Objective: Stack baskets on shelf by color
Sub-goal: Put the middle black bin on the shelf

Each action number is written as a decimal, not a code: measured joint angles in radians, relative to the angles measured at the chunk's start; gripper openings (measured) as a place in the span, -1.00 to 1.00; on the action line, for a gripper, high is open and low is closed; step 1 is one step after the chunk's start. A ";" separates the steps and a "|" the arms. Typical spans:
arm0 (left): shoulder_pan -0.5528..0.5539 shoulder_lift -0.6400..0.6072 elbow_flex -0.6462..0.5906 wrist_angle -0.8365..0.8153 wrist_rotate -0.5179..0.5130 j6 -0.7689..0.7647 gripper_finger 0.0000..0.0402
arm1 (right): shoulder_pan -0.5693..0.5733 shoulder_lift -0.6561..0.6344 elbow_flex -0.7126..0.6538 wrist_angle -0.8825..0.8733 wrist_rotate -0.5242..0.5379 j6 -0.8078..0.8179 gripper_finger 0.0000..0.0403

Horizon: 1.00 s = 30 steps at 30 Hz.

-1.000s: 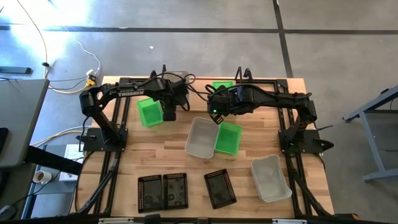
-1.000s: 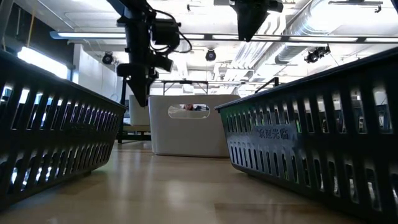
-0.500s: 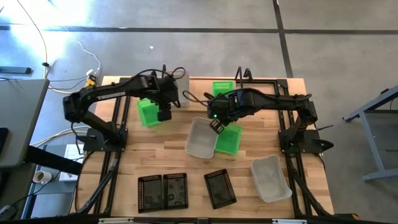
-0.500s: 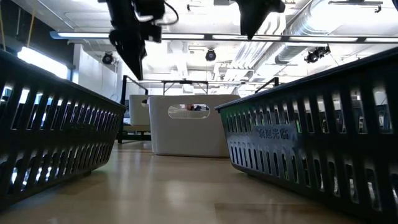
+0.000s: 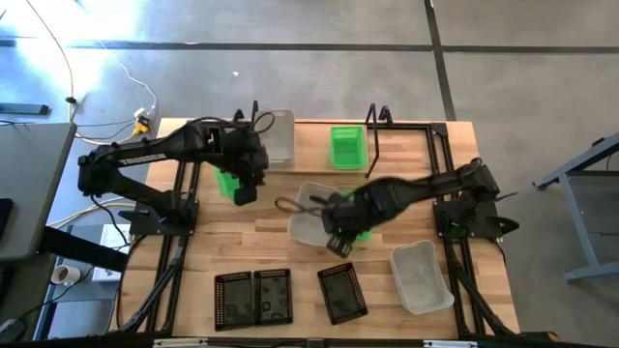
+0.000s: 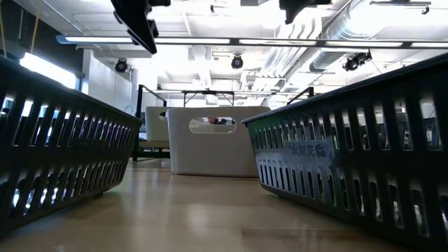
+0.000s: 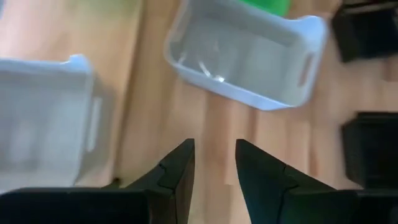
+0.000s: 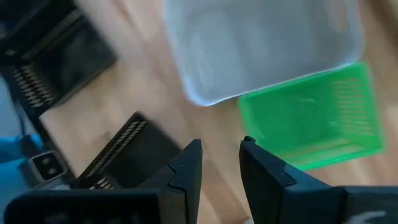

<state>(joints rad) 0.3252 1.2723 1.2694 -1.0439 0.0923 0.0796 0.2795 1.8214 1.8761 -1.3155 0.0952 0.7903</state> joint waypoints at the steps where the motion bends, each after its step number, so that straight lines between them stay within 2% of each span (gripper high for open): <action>1: -0.019 -0.001 0.000 -0.001 0.004 -0.002 -0.47 | 0.018 0.000 -0.010 0.019 -0.001 0.009 -0.53; 6: -0.101 0.000 0.000 -0.005 0.005 -0.052 -0.48 | 0.101 0.001 -0.036 0.095 -0.004 0.021 -0.53; 13: -0.235 0.000 0.000 -0.007 0.005 -0.211 -0.48 | 0.184 0.001 -0.037 0.197 0.002 0.012 -0.53; 24: -0.468 0.000 0.000 -0.007 0.002 -0.561 -0.49 | 0.246 0.006 -0.037 0.436 0.009 -0.205 -0.53; 30: -0.623 0.000 0.000 -0.003 -0.017 -0.742 -0.49 | 0.254 0.006 -0.037 0.467 0.009 -0.242 -0.53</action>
<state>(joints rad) -0.2983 1.2724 1.2694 -1.0469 0.0757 -0.6626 0.5335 1.8275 1.8393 -0.8486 0.1040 0.5488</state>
